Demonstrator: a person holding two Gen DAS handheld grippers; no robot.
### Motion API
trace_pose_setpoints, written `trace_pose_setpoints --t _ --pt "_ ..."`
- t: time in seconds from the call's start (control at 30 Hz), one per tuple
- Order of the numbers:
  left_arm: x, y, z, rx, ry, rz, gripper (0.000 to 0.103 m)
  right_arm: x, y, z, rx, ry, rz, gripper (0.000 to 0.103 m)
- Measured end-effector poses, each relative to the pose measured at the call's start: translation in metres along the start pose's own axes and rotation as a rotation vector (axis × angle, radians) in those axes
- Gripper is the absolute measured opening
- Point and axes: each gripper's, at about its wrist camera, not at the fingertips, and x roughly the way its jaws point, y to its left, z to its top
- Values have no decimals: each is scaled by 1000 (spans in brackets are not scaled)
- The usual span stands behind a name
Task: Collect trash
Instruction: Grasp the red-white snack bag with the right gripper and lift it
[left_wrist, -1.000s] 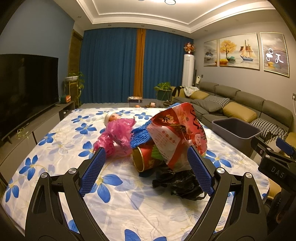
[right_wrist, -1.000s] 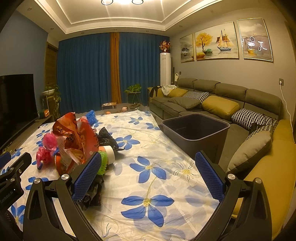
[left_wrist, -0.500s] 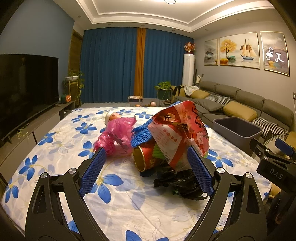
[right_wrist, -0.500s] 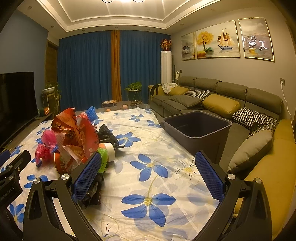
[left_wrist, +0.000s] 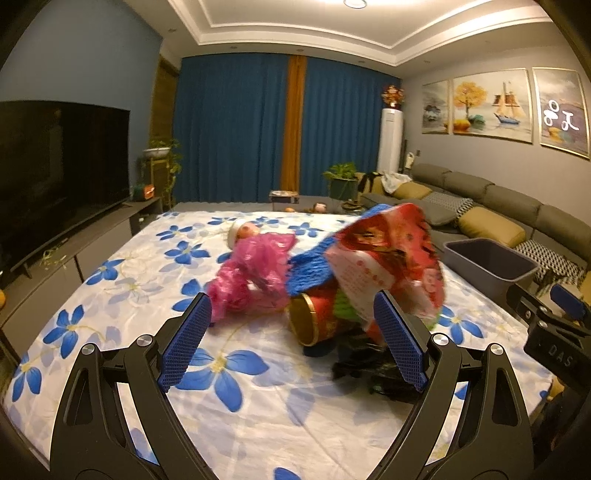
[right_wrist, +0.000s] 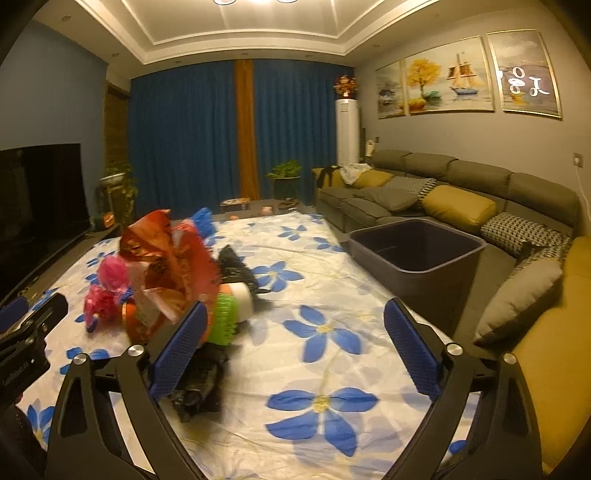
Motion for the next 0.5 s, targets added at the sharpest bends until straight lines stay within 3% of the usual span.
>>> trace_pose_setpoints --t 0.1,0.17,0.3,0.5 --pt "6 14 1 -25 5 31 88 6 13 0 -24 3 53 90" --pt "10 21 0 -37 9 46 88 12 26 0 -50 6 104 81" --pt "17 32 -2 -50 25 66 88 26 52 0 -92 25 178 75" --pt "25 37 -3 -47 42 77 88 54 81 -4 -164 74 216 50"
